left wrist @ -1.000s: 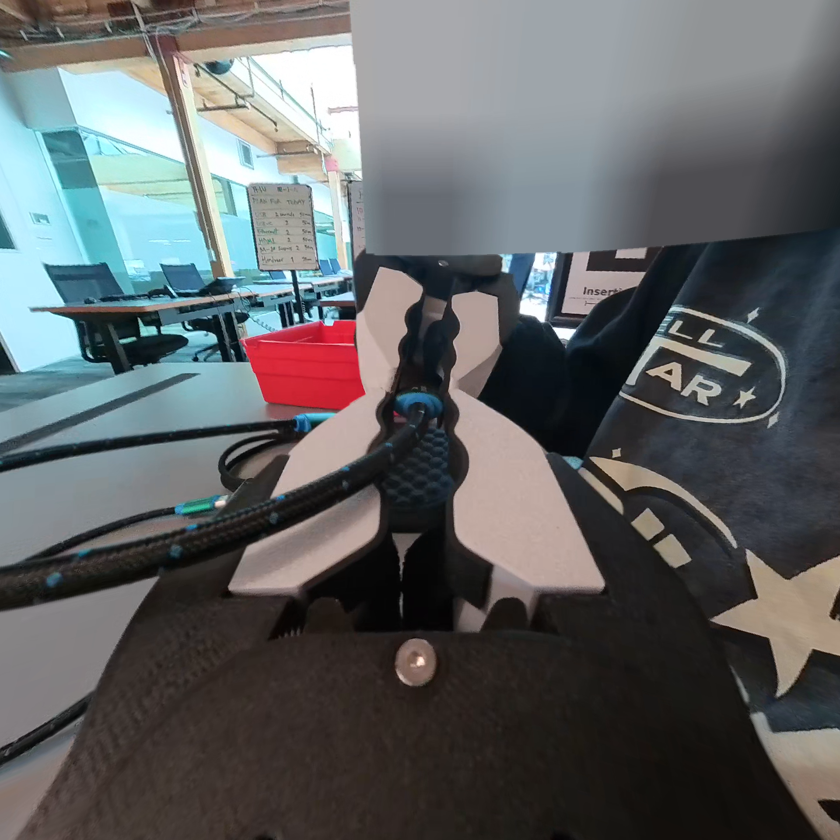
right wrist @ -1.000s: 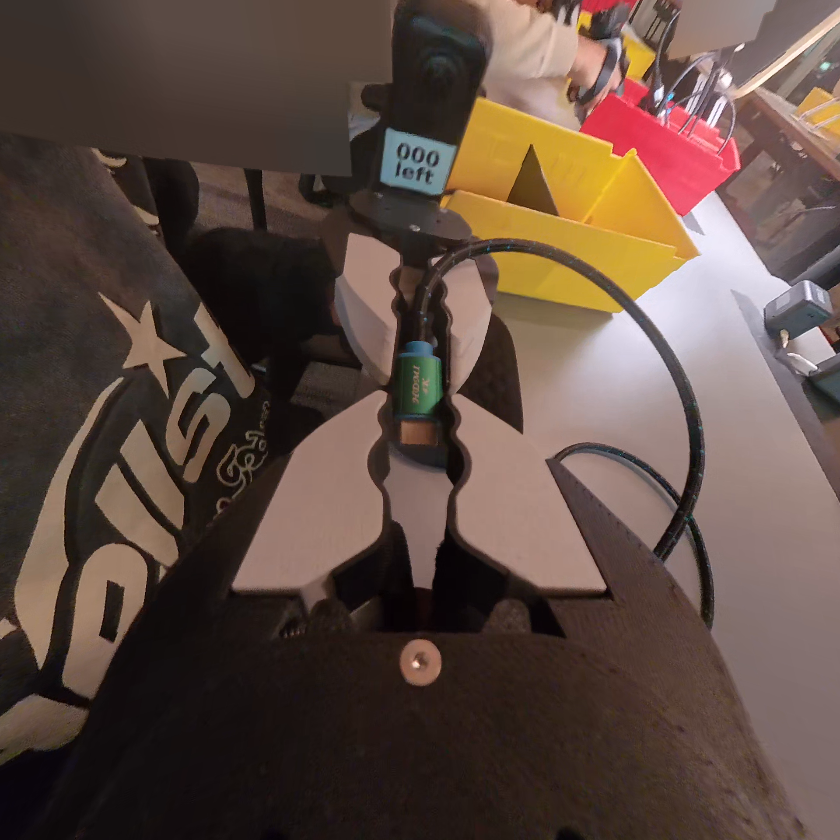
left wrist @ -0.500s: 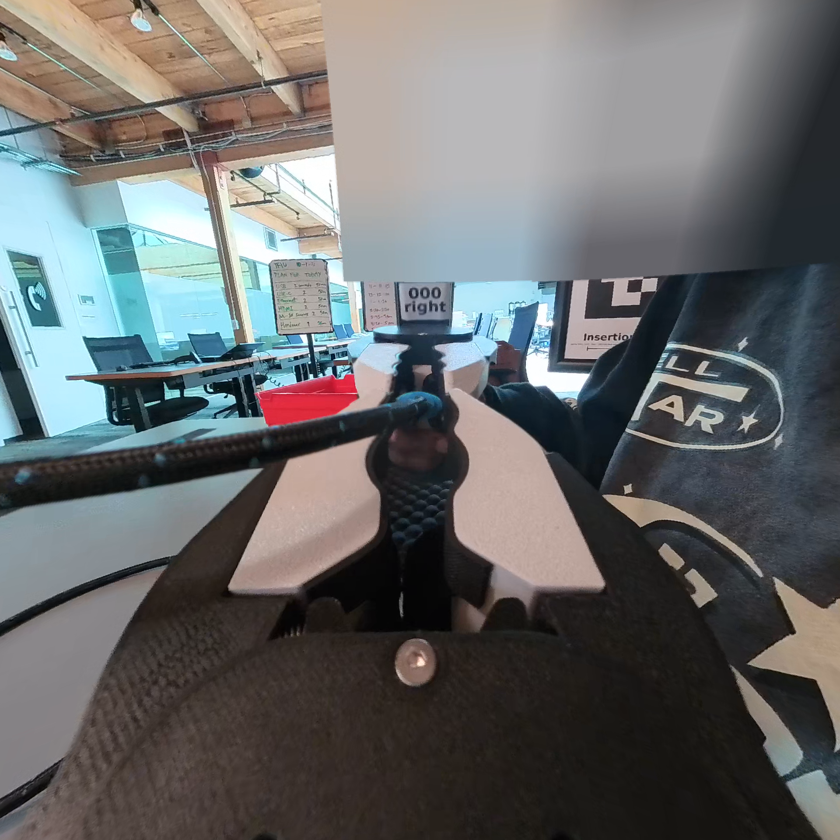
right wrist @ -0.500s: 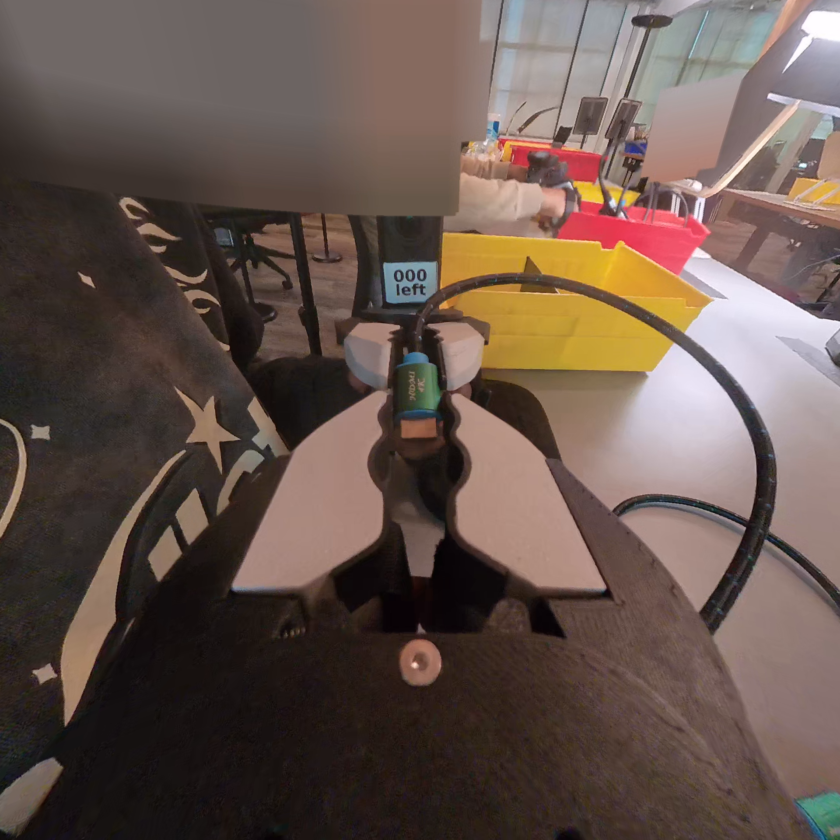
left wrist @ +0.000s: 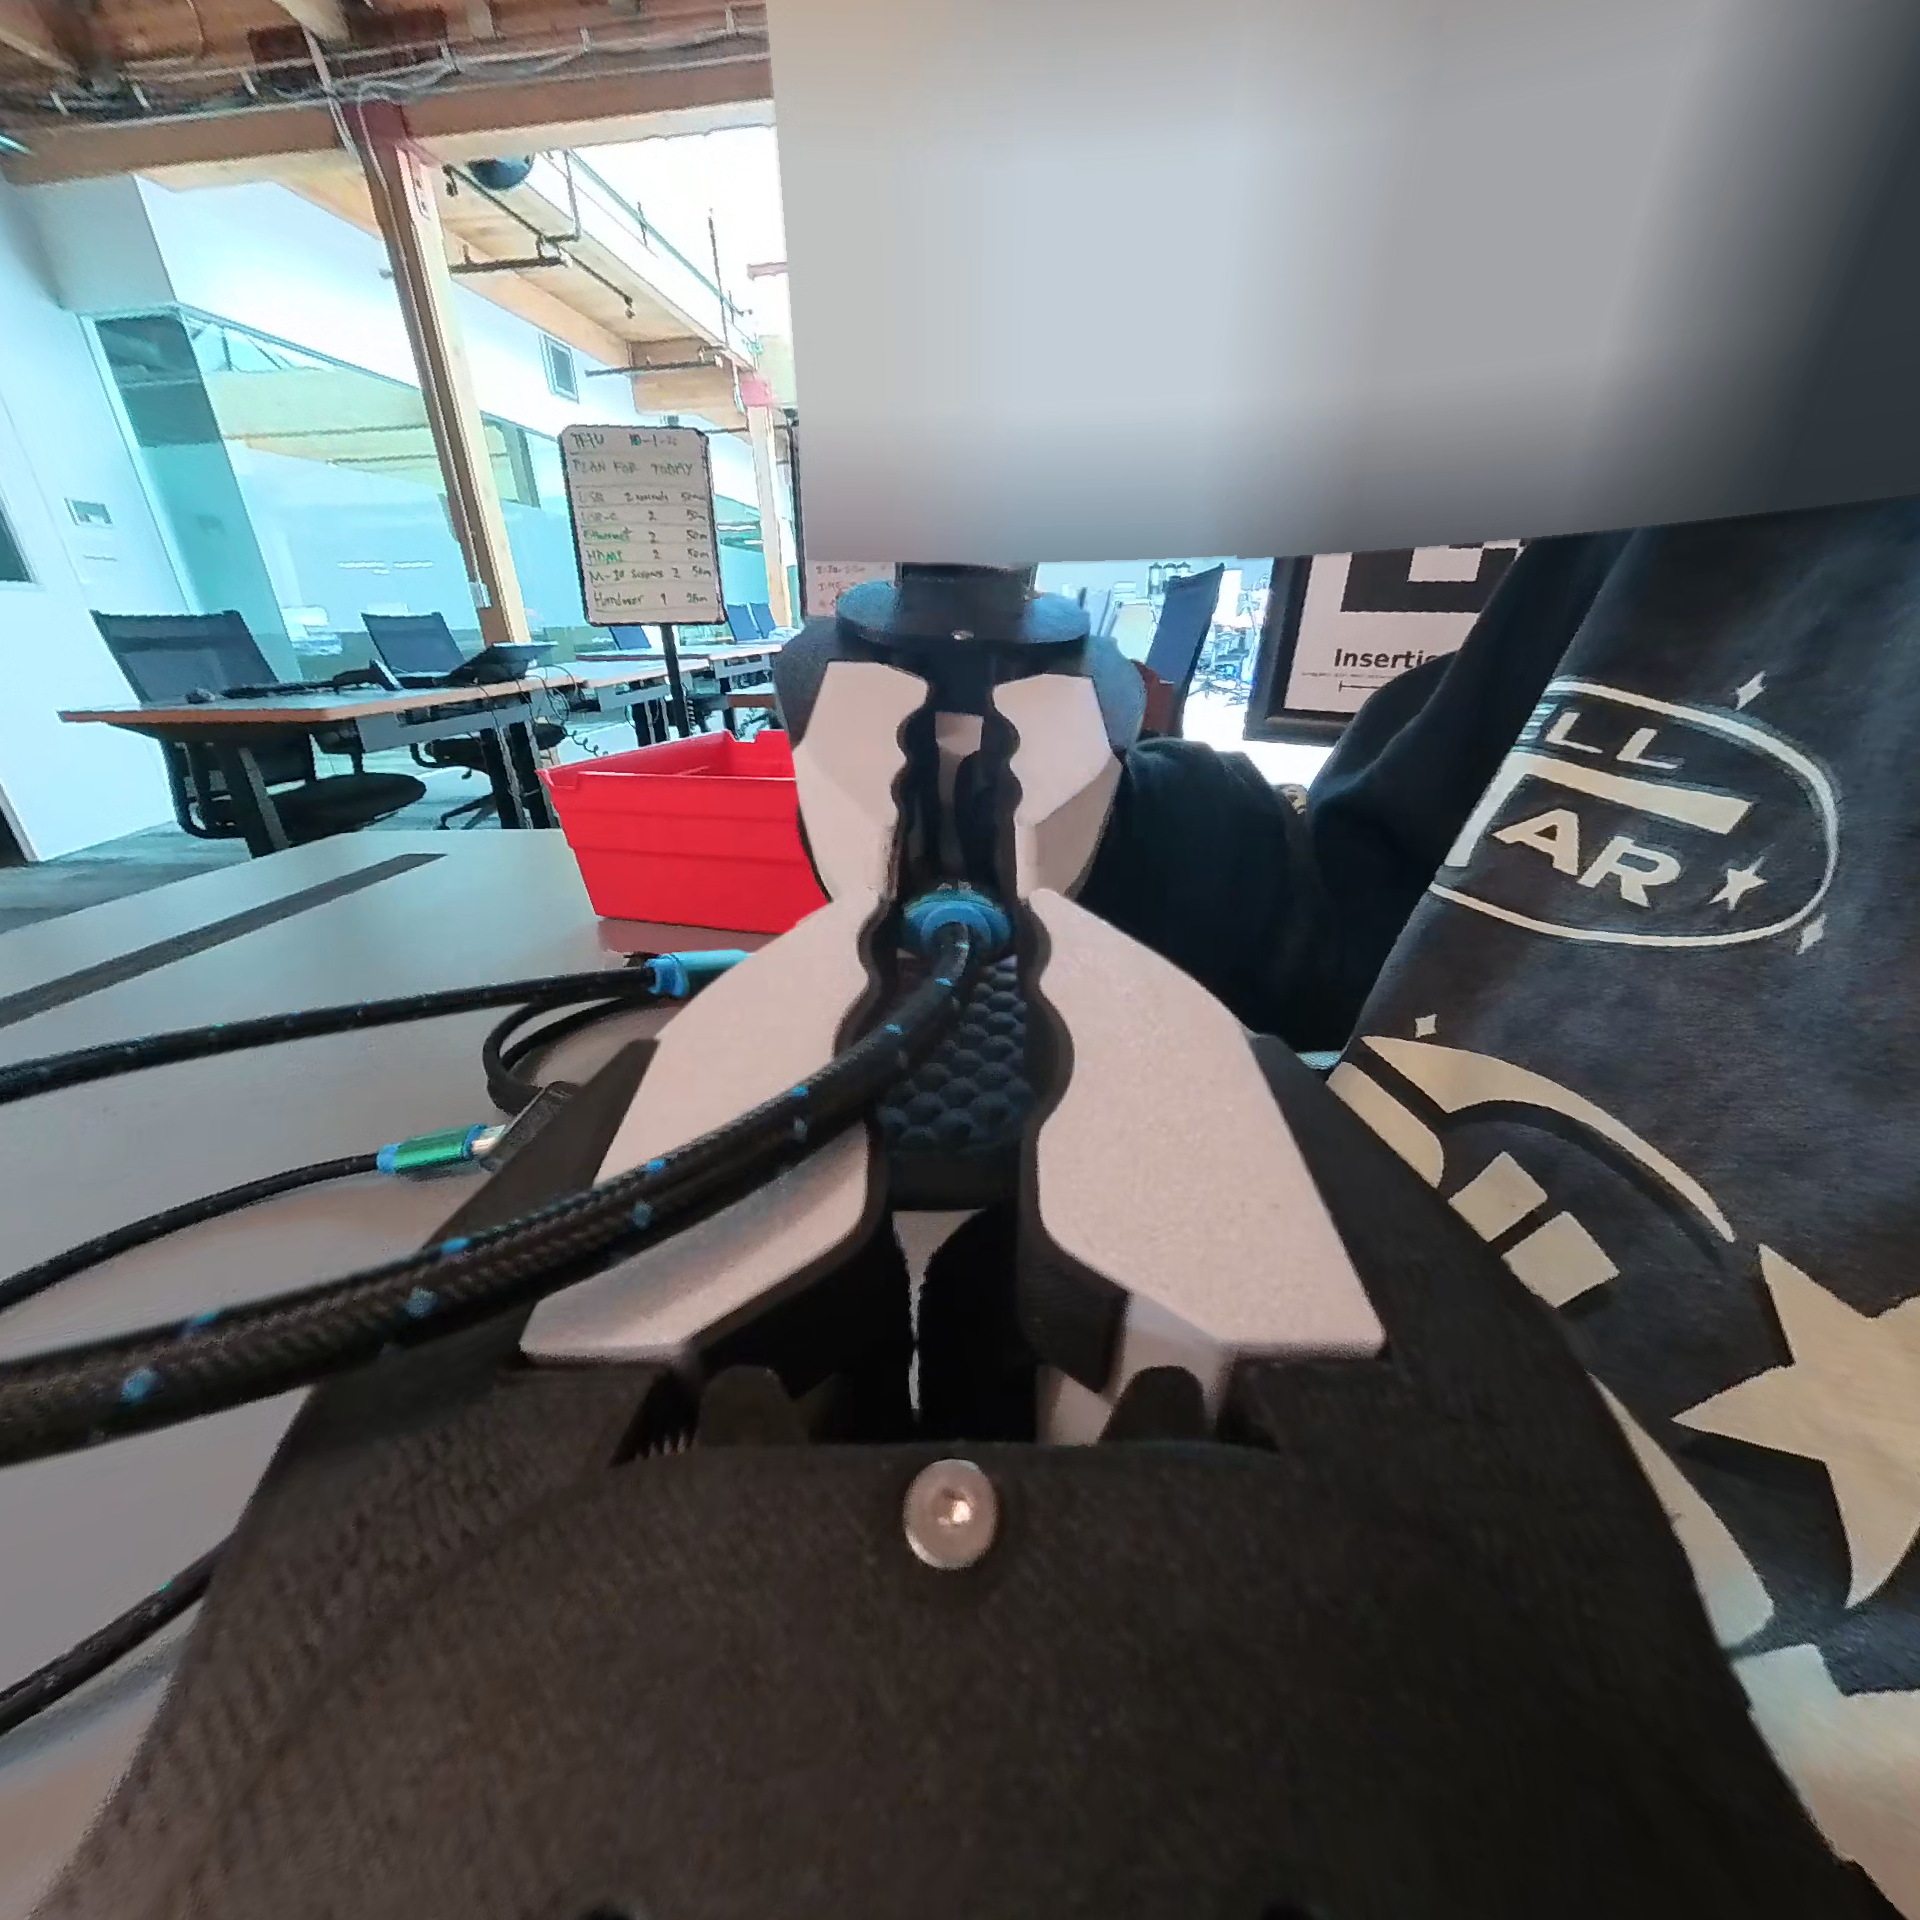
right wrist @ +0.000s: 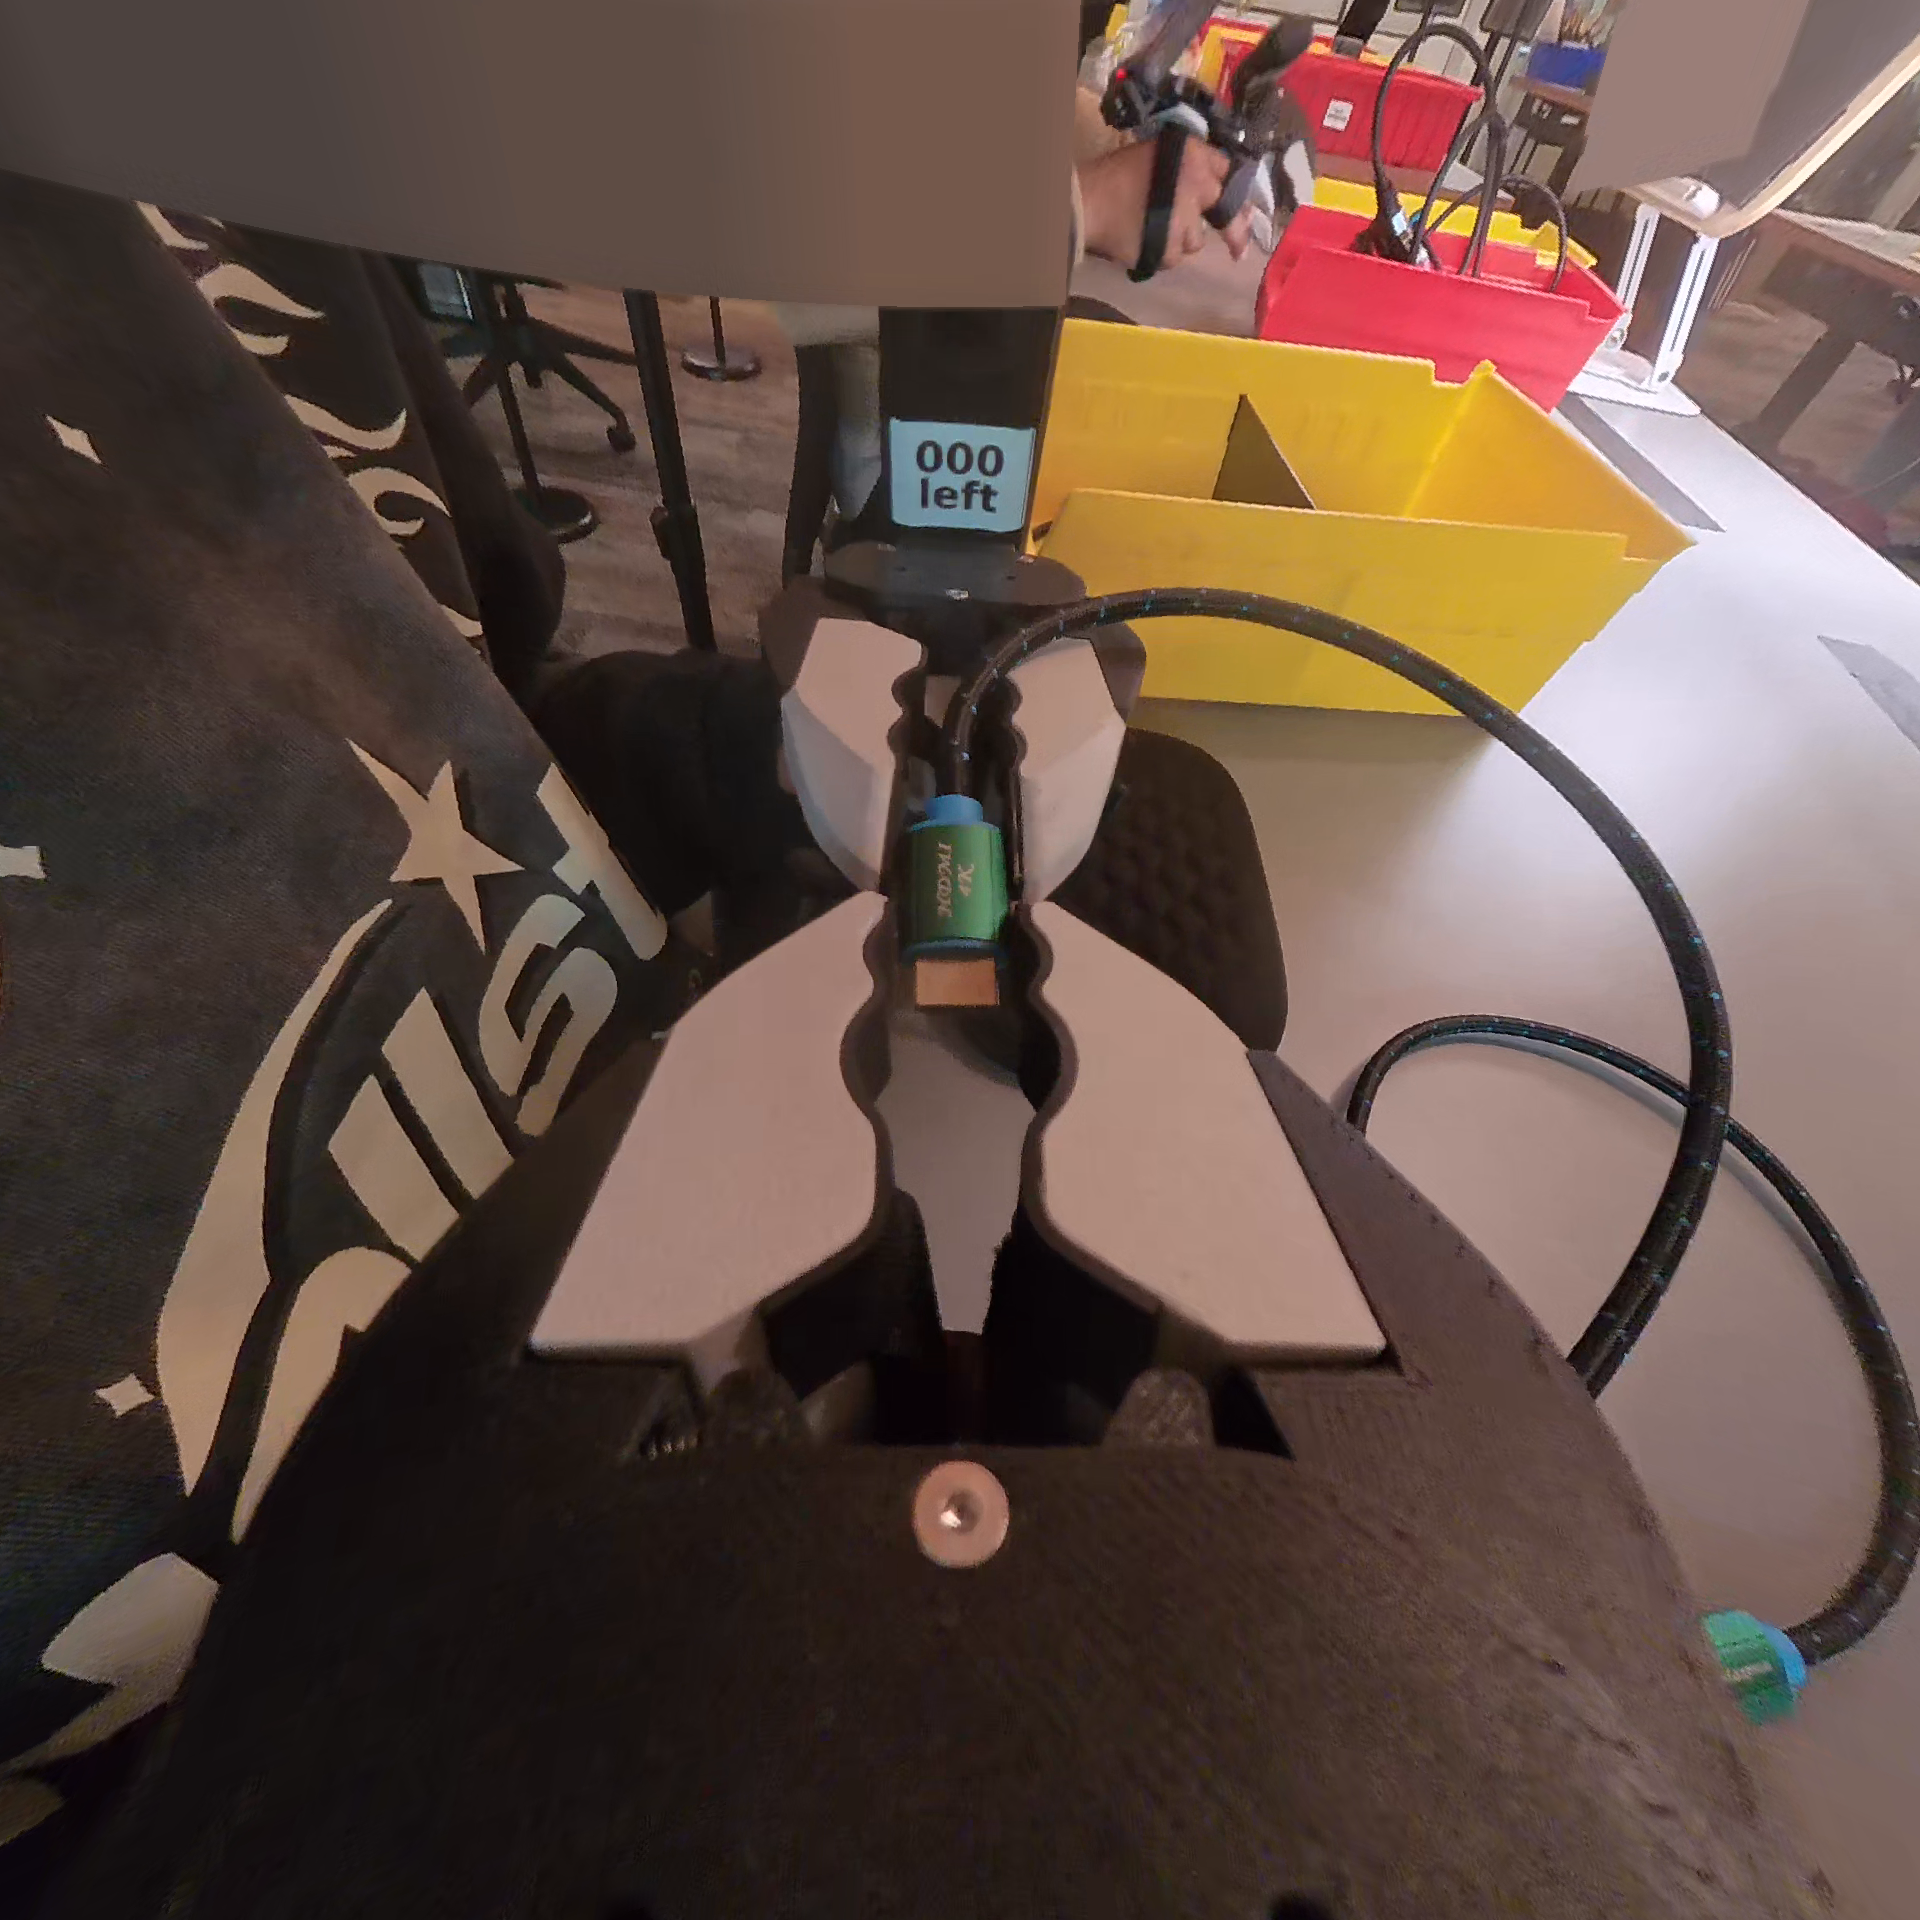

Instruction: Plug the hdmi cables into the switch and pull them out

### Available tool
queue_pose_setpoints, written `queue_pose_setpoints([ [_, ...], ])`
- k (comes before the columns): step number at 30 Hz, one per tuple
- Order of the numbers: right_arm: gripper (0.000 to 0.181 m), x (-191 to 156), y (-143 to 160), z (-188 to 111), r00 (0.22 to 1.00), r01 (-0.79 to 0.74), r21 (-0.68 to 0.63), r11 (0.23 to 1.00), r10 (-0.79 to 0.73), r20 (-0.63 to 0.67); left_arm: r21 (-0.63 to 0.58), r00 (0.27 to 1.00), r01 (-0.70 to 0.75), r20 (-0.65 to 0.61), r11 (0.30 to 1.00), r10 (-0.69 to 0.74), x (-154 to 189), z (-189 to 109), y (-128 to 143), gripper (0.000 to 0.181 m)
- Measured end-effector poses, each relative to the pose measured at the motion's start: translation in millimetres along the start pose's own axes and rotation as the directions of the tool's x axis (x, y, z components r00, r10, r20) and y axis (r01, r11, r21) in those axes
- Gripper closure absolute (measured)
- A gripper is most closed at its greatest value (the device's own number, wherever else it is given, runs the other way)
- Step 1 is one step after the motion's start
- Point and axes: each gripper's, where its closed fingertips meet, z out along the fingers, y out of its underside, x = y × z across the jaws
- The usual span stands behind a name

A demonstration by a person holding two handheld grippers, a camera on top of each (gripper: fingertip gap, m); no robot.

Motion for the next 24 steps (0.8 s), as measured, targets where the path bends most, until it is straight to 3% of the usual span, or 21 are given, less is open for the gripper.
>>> queue_pose_setpoints([
  [11,0.16,2.1,-2.3,-1.8,1.0,0.013,-0.016,1.0,-0.014,-0.014,0.0,1.0,-0.009,0.019,1.0,0.009,-2.0,0.4,-1.3,0.161],
  [15,0.145,17.0,-10.1,-30.6,0.994,0.005,0.023,1.0,-0.002,-0.112,0.104,0.995,0.014,0.1,0.994,-0.025,-17.8,-7.7,-13.1,0.161],
  [18,0.133,32.2,16.4,-59.1,0.974,-0.066,-0.094,0.993,0.043,-0.222,0.319,0.963,0.012,0.251,0.948,-0.097,-45.5,-34.1,-35.6,0.161],
  [21,0.13,42.4,60.4,-79.5,0.939,-0.166,-0.254,0.953,0.074,-0.336,0.568,0.926,0.018,0.3,0.823,-0.228,-63.2,-69.7,-54.4,0.161],
  [24,0.13,52.0,98.6,-85.5,0.901,-0.263,-0.34,0.903,0.104,-0.422,0.588,0.927,0.014,0.296,0.808,-0.232,-63.3,-73.1,-55.2,0.161],
])
